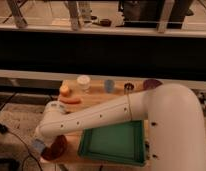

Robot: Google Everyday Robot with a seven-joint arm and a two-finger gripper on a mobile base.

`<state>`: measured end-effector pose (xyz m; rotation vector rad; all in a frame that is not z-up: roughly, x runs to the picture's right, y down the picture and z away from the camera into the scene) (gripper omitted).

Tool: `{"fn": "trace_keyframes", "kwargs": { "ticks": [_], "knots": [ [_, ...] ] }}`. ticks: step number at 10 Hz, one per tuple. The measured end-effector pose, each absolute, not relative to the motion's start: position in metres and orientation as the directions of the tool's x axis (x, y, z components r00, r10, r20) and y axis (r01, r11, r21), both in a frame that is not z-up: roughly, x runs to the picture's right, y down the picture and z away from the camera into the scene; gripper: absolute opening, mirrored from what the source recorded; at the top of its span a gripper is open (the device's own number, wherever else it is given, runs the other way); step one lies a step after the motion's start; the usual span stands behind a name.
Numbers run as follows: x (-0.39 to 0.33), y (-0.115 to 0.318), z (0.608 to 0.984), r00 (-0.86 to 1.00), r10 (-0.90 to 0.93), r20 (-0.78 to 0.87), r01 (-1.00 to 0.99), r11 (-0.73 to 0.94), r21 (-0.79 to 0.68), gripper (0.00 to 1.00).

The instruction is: Wipe red bowl with eraser

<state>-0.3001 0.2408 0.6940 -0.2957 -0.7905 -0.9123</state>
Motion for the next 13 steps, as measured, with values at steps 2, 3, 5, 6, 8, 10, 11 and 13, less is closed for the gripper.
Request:
{"fn": "trace_keyframes", "kwargs": {
  "ticks": [2,3,5,6,8,10,11,13],
  "knots": [
    [-0.305,0.240,0.685,0.313,-0.596,0.739,0.807,0.578,0.124,0.05],
    [-0.304,0.241,0.680,0.301,-0.590,0.750,0.807,0.576,0.129,0.05],
    [-0.299,0.245,0.670,0.294,-0.575,0.763,0.804,0.581,0.128,0.05],
    [-0.292,0.249,0.663,0.307,-0.556,0.772,0.795,0.596,0.114,0.05],
    [-0.282,0.254,0.655,0.332,-0.521,0.786,0.777,0.624,0.085,0.05],
    [-0.273,0.261,0.650,0.363,-0.469,0.805,0.753,0.657,0.043,0.05],
    [-0.270,0.264,0.648,0.373,-0.451,0.810,0.746,0.666,0.027,0.05],
    [-0.260,0.268,0.646,0.402,-0.425,0.811,0.732,0.681,-0.006,0.05]
  ]
}}
